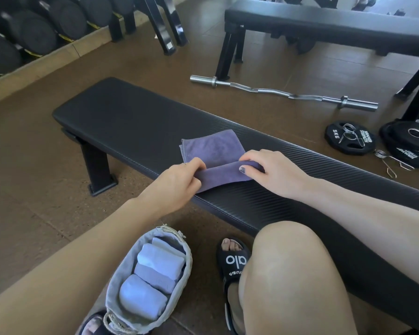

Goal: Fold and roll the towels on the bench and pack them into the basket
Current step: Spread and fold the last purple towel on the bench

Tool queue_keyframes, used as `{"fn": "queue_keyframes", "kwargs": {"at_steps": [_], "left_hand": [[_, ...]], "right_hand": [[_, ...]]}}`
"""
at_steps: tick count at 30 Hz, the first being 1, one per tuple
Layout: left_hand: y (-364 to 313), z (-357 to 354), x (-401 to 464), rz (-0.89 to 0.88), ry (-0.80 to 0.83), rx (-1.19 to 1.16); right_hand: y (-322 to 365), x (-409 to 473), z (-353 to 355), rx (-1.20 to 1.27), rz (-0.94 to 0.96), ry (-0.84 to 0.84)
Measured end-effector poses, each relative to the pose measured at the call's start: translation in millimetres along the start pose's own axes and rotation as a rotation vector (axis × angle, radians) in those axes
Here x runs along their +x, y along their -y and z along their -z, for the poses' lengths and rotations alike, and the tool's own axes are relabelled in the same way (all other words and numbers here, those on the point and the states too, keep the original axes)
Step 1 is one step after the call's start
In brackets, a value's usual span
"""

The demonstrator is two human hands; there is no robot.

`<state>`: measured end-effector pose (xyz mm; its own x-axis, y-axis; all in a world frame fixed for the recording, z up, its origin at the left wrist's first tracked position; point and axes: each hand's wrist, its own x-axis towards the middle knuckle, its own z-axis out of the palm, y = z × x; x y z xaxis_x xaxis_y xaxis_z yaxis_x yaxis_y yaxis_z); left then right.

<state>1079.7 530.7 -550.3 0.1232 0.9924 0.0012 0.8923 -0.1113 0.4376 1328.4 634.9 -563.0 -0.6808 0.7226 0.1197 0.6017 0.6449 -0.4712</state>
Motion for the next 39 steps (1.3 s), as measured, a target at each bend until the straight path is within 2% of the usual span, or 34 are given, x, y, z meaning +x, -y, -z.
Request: {"fn": "queue_keyframes", "kwargs": {"at_steps": [4,10,15,18,20,22,25,31,36,39], "left_hand": [[6,-6,8,0.086,-0.077,-0.100],[-2,-11,20,0.182,-0.078,0.062],[-10,-6,19,0.255,-0.138,0.196],[-6,0,19,0.104,-0.265,0.446],[-4,-1,18,-0.155,-0.238,0.543],[-6,-2,16,-0.316,-0.180,0.549],[-6,-4,9,-0.325,-0.146,0.530],[1,-10,-8,-0.279,-0.079,0.495],[-2,-11,-1,-0.305,-0.168,0.494],[-4,-4,0,-0.268,-0.161,0.475]], "right_hand": [[4,15,1,0.167,-0.166,0.021],[2,29,-5,0.175,-0.273,0.036],[1,29,-2,0.258,-0.263,0.022],[3,30,-8,0.197,-0.135,-0.056],[4,29,-13,0.032,0.020,-0.128],[5,27,-16,-0.216,0.197,-0.140],[6,21,-12,-0.353,0.321,-0.107],[5,9,-5,-0.313,0.274,0.001],[5,11,-8,-0.274,0.222,-0.012],[7,15,-1,-0.255,0.212,0.014]]}}
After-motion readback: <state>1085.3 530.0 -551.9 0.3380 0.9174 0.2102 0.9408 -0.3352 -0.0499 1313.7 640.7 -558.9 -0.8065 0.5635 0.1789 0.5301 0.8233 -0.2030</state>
